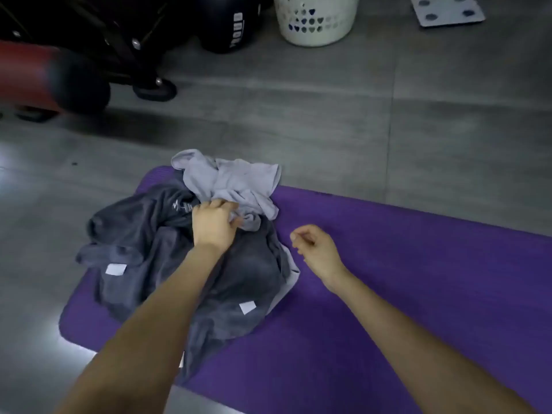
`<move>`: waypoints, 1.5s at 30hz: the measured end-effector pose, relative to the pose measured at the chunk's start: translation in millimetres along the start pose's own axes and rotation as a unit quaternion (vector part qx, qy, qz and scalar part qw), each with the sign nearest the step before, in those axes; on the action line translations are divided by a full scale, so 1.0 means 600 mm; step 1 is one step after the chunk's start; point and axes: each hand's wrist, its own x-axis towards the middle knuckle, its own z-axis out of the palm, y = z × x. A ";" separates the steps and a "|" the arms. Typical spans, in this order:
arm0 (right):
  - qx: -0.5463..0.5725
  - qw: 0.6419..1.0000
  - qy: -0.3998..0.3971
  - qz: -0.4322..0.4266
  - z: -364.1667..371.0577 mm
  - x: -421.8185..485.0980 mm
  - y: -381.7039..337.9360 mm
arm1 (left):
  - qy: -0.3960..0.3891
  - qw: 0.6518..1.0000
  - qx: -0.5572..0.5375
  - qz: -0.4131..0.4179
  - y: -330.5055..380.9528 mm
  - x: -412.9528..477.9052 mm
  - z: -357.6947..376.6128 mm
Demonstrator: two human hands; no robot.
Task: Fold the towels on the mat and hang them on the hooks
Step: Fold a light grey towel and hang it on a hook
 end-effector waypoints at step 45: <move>-0.343 0.930 0.130 0.006 -0.599 -0.331 0.254 | -0.214 0.904 -0.167 0.330 0.612 -0.189 -0.036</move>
